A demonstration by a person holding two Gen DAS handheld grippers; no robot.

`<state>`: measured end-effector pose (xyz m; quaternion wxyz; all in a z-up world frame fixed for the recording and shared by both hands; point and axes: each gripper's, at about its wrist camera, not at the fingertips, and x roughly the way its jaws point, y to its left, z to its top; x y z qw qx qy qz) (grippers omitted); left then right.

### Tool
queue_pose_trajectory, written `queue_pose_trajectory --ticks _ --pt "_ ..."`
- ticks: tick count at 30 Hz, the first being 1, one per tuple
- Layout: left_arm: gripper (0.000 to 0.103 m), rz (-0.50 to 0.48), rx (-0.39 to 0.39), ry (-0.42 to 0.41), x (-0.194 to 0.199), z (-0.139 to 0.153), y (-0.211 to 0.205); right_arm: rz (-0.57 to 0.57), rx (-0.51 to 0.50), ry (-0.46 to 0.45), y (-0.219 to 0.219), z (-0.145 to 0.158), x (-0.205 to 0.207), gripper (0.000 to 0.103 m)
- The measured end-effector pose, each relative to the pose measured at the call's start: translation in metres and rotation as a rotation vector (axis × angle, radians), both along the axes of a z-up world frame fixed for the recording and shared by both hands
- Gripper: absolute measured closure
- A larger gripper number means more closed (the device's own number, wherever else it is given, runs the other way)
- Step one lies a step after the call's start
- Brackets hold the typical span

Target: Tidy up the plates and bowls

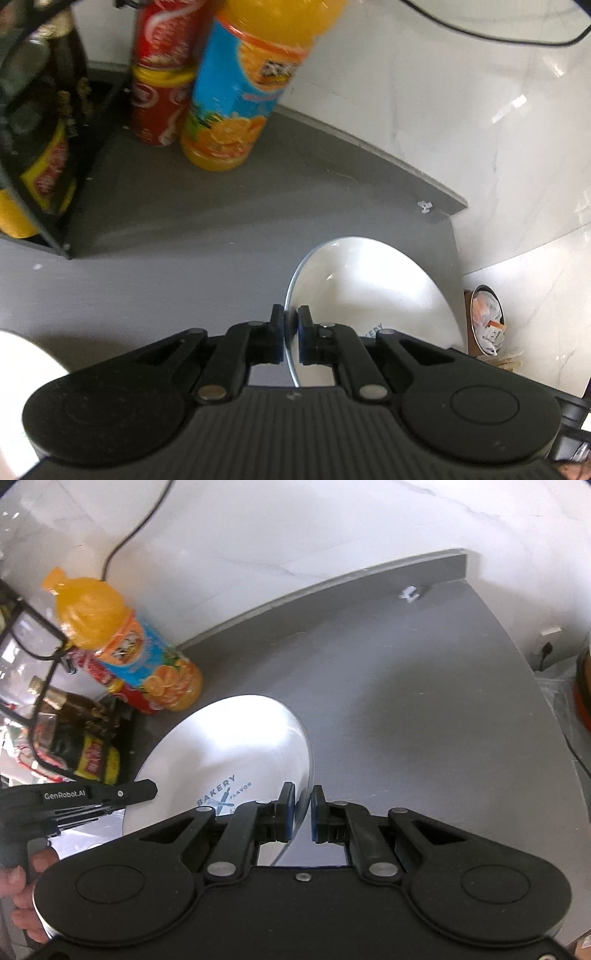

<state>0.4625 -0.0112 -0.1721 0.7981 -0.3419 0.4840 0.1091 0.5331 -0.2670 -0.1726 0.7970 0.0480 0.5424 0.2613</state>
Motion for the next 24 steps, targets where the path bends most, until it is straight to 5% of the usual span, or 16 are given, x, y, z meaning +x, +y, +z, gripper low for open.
queue_pose_trajectory --ticks 24 --pt "0.098 0.197 -0.006 -0.001 -0.14 0.019 0.064 0.217 0.016 -0.037 0.085 0.016 -0.087 0.095"
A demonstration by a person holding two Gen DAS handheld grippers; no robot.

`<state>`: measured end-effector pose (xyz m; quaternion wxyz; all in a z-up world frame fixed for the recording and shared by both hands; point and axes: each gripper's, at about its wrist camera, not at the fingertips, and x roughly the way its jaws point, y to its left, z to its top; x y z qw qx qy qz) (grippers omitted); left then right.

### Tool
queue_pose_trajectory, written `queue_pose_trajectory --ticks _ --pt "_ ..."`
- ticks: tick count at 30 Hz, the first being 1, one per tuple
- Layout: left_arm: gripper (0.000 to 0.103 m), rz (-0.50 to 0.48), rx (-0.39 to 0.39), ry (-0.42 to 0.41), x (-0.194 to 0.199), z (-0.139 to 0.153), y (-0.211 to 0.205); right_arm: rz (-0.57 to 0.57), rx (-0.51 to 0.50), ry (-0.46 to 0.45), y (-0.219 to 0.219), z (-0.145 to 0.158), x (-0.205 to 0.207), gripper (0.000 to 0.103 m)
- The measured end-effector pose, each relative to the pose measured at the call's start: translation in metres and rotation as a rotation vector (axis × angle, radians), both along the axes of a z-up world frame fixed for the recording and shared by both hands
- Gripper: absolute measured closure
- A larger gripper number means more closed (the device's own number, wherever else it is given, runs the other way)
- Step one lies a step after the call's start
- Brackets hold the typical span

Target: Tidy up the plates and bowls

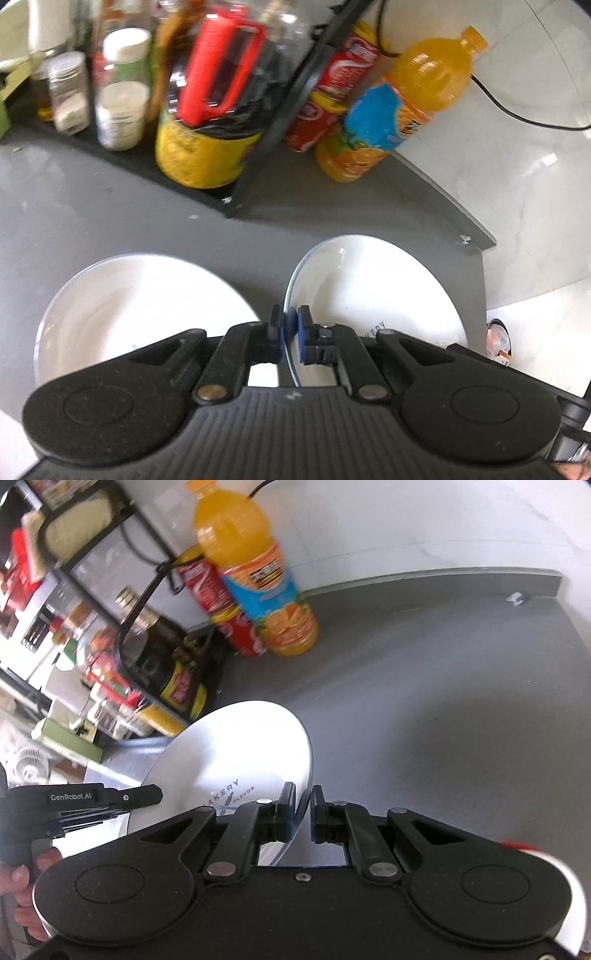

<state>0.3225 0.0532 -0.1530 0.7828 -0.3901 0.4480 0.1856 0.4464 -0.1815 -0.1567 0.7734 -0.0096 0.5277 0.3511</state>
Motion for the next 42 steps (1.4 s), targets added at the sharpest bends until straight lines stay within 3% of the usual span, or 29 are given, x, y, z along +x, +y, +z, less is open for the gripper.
queue_pose_trajectory --ticks 16,42 --pt "0.098 0.079 -0.002 0.057 -0.071 -0.018 0.015 0.095 -0.021 0.018 0.03 -0.019 -0.047 0.095" --pt "0.093 0.078 0.034 0.18 -0.104 -0.058 0.031 0.158 -0.06 0.042 0.058 -0.047 -0.08 0.095"
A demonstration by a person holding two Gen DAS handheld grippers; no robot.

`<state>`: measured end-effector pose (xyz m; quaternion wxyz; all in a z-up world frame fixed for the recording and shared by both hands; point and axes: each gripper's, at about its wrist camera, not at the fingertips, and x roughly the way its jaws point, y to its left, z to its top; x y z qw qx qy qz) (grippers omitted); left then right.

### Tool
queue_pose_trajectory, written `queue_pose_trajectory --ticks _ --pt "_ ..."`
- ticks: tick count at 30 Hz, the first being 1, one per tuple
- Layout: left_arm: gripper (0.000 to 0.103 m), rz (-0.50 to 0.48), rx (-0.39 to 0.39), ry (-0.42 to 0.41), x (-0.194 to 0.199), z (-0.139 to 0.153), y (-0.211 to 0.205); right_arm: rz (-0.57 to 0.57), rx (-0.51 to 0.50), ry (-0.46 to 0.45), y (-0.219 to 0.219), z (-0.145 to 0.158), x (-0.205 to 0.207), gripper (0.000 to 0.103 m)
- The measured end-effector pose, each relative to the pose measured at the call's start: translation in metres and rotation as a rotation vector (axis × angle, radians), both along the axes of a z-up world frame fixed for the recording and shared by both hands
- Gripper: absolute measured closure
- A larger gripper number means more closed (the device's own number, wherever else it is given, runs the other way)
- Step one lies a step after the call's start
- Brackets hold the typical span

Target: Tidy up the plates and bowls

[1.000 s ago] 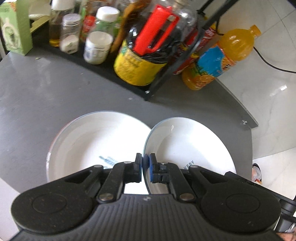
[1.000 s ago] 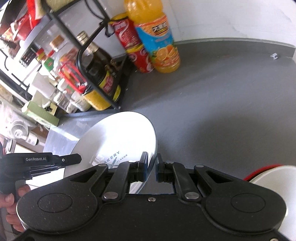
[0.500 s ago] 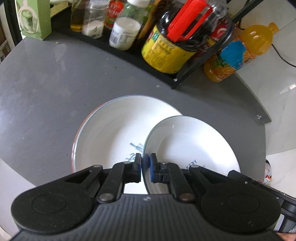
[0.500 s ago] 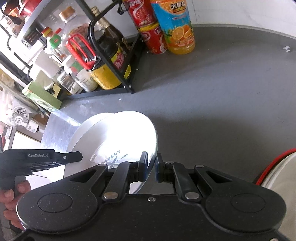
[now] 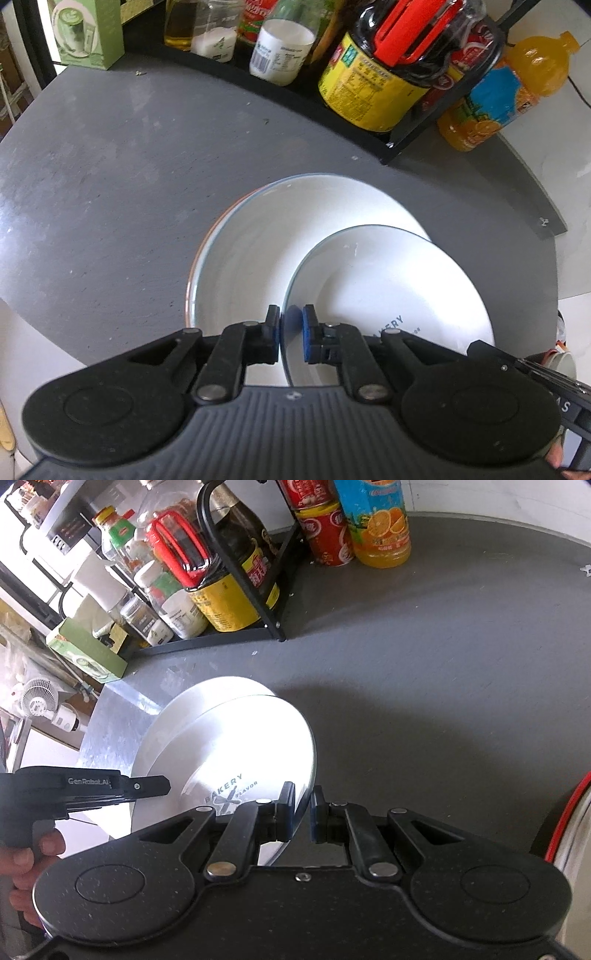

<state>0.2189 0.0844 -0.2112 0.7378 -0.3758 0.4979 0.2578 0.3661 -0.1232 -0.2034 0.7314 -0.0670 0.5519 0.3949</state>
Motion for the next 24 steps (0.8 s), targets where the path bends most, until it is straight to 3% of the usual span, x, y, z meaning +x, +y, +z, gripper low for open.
queue_pose_trajectory --ticks 7,16,24 --pt "0.092 -0.01 0.022 0.017 -0.003 -0.004 0.003 0.011 -0.026 -0.021 0.008 -0.007 -0.01 0.095" --pt "0.091 -0.103 0.102 0.054 0.008 -0.006 0.004 0.017 -0.044 -0.039 0.015 -0.015 -0.017 0.094" --pt "0.089 -0.214 0.216 0.095 0.017 -0.007 -0.005 0.025 -0.057 -0.08 0.016 -0.018 -0.028 0.088"
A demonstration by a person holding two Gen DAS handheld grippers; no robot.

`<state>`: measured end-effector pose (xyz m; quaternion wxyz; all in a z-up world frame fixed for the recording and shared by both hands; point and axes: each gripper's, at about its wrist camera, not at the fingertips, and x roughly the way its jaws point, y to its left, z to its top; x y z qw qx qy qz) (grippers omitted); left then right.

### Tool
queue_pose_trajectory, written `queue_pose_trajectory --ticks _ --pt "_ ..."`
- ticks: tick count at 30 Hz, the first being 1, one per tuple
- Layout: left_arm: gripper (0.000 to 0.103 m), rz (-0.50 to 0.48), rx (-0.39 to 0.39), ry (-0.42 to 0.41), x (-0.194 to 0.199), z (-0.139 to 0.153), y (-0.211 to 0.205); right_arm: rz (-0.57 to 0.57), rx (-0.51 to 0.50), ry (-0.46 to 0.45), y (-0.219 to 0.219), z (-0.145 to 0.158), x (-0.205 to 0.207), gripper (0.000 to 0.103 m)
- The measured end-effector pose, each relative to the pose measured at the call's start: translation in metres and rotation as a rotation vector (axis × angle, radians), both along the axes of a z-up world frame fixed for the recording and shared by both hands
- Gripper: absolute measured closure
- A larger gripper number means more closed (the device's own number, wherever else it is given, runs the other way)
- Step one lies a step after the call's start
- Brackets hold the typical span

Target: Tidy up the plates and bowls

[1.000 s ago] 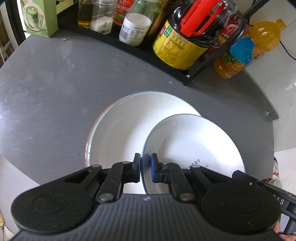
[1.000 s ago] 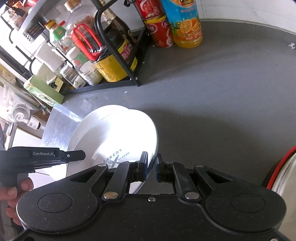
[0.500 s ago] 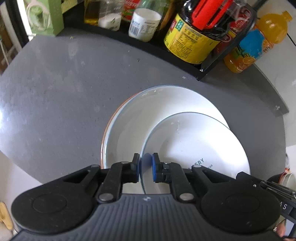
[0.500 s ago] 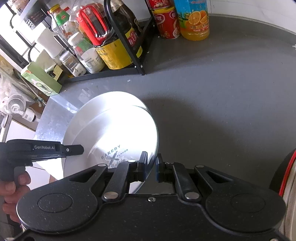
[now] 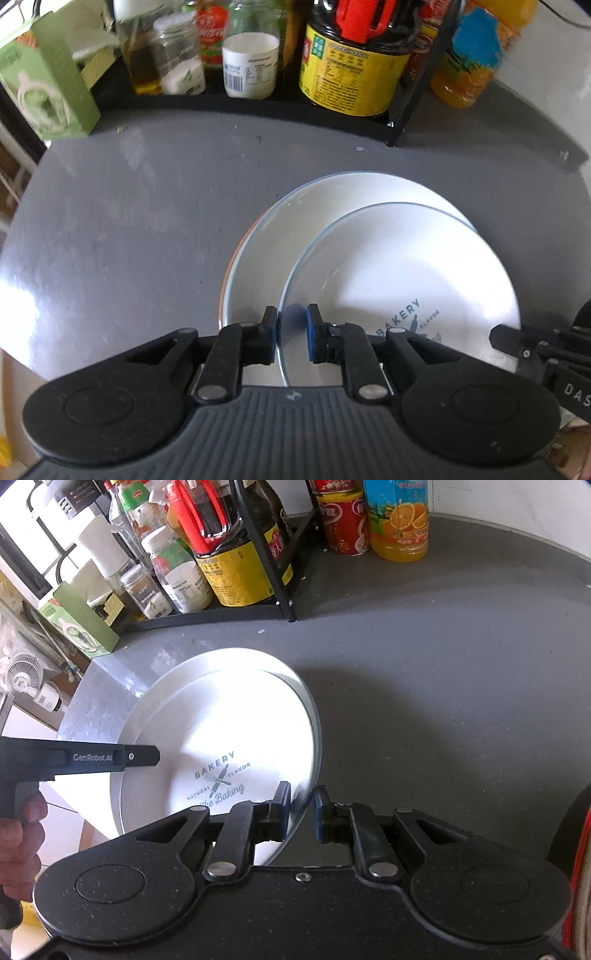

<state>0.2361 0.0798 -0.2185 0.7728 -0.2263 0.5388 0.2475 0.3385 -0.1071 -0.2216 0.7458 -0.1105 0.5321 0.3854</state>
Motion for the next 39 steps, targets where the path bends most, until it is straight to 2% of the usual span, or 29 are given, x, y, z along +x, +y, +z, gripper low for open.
queue_pose_trajectory --ticks 4,8,10,22,28,32,39 --pt "0.089 -0.012 0.028 0.009 0.003 0.002 0.002 -0.006 -0.014 0.002 0.004 -0.006 -0.002 0.083" --pt "0.089 -0.011 0.04 0.015 0.005 0.002 0.002 -0.018 -0.03 -0.002 0.003 -0.01 0.004 0.065" --pt "0.089 -0.002 0.048 0.016 0.005 0.002 0.001 -0.027 -0.025 0.009 0.001 -0.012 0.007 0.063" --pt "0.088 0.002 0.071 0.028 0.01 0.002 0.001 -0.03 -0.01 0.029 -0.003 -0.012 0.003 0.06" --pt "0.088 -0.002 0.059 0.062 0.012 0.002 0.001 -0.092 0.04 0.105 -0.016 -0.014 0.011 0.06" --pt "0.088 0.007 0.083 0.088 0.013 0.008 -0.001 -0.116 0.056 0.129 -0.019 -0.016 0.011 0.06" --pt "0.088 -0.002 0.125 0.084 0.008 0.013 -0.004 -0.135 0.055 0.14 -0.02 -0.016 0.01 0.06"
